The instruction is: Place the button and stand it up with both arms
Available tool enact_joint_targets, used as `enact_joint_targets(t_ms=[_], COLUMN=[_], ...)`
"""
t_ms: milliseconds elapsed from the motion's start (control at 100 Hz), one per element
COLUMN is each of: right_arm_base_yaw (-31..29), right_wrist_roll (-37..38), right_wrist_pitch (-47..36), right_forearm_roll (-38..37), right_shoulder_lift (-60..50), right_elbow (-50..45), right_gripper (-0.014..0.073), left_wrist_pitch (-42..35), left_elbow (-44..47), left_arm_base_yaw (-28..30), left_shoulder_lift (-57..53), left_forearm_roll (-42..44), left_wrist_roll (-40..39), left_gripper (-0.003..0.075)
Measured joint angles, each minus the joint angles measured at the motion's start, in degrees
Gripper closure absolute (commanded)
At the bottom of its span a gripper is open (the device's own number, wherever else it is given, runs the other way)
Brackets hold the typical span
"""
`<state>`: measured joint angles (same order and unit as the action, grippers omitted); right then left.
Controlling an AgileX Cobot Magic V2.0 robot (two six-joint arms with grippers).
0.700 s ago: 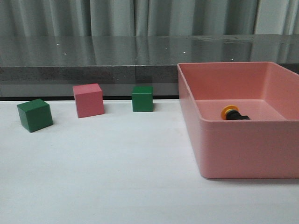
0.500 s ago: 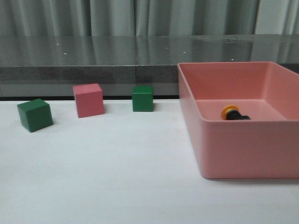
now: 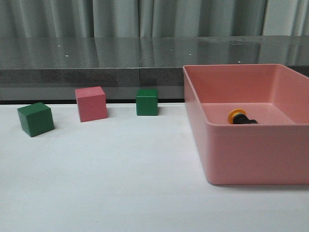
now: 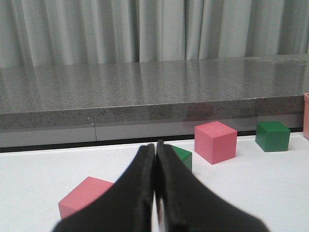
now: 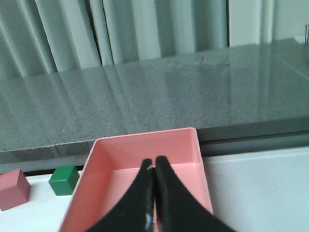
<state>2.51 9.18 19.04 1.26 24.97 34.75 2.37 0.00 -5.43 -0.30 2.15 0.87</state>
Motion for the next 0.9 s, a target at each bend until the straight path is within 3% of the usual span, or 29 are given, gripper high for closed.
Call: enact_joint_targets(t_ms=[200, 350, 460, 610, 680, 900], right_arm_base_yaw=[1.6, 6.2, 8.7, 9.3, 9.3, 9.3], right_wrist_roll=[-0.9, -7.1, -10.8, -12.7, -12.9, -13.1], right_wrist_pitch=[5.0, 5.6, 6.9, 10.0, 10.4, 10.2], right_forearm_roll=[2.8, 2.9, 3.1, 3.1, 3.1, 3.2], right_shoulder_lift=[21.9, 36.5, 46.4, 57.4, 61.1, 68.8], right_elbow=[13.5, 19.7, 24.0, 28.8, 30.0, 30.7], right_gripper=[0.0654, 0.0631, 0.0493, 0.0072, -0.0061, -0.0002], left_wrist_pitch=[0.0, 0.0, 0.0, 0.0, 0.0, 0.0], left_elbow=[0.0, 0.0, 0.0, 0.0, 0.0, 0.0], left_arm_base_yaw=[0.0, 0.0, 0.0, 0.0, 0.0, 0.0], left_shoulder_lift=[0.0, 0.0, 0.0, 0.0, 0.0, 0.0], left_forearm_roll=[0.0, 0.0, 0.0, 0.0, 0.0, 0.0], left_wrist_roll=[0.0, 0.0, 0.0, 0.0, 0.0, 0.0], left_gripper=[0.074, 0.074, 0.074, 0.074, 0.074, 0.074])
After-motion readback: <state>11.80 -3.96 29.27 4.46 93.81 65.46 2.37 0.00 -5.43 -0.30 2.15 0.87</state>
